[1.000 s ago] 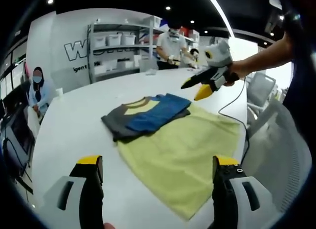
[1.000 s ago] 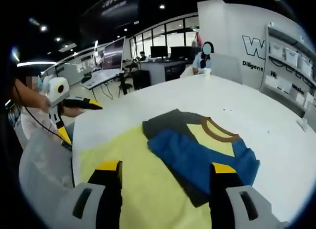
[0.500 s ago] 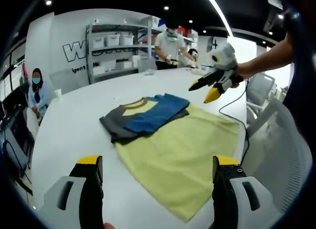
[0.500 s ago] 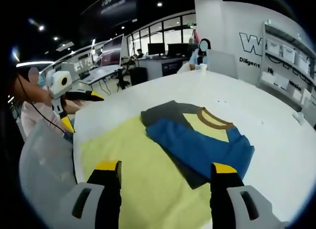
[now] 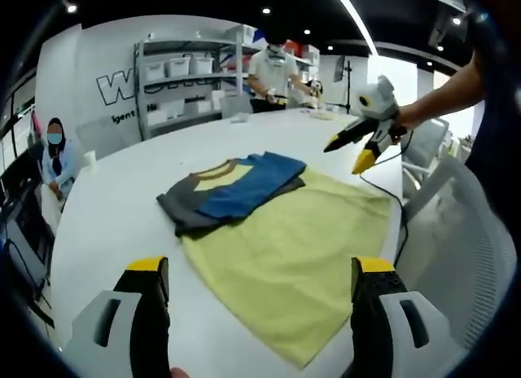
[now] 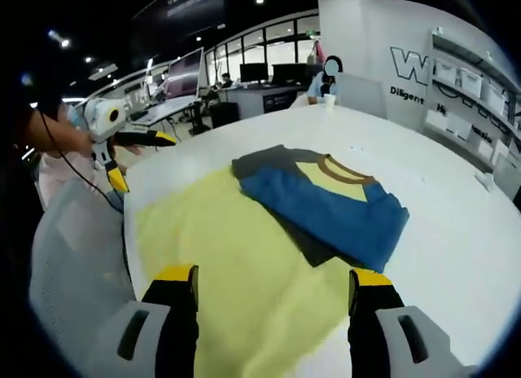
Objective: Fold the garment on the visible template until the final outline fits inside the template.
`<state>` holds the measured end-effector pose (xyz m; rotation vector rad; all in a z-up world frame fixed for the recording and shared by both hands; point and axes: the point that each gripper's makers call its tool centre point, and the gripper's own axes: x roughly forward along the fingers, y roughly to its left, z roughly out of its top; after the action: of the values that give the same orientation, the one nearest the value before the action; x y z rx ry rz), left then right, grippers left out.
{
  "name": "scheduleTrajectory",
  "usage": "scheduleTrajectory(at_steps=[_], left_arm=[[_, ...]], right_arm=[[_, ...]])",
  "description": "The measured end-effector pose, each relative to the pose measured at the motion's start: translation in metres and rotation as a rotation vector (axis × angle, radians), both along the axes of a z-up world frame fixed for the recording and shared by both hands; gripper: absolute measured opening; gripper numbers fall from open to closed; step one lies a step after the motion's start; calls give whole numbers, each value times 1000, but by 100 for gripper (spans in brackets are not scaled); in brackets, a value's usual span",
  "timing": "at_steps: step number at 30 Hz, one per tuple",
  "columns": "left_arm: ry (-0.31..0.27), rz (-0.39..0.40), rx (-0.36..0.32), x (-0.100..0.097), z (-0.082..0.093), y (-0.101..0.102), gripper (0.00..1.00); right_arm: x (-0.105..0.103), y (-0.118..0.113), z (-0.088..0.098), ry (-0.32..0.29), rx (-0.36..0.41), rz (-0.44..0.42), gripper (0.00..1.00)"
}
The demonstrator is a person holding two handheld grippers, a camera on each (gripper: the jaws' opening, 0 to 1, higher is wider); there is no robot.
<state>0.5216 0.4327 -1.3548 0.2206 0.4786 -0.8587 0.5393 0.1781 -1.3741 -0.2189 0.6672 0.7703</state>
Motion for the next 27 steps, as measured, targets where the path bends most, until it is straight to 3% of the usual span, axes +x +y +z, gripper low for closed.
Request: scheduleTrajectory(at_steps=[17, 27], left_arm=[[15, -32, 32, -19, -15, -5, 90], [34, -21, 46, -26, -26, -3, 86]], right_arm=[[-35, -20, -14, 11, -24, -21, 72], [-67, -34, -30, 38, -34, -46, 67]])
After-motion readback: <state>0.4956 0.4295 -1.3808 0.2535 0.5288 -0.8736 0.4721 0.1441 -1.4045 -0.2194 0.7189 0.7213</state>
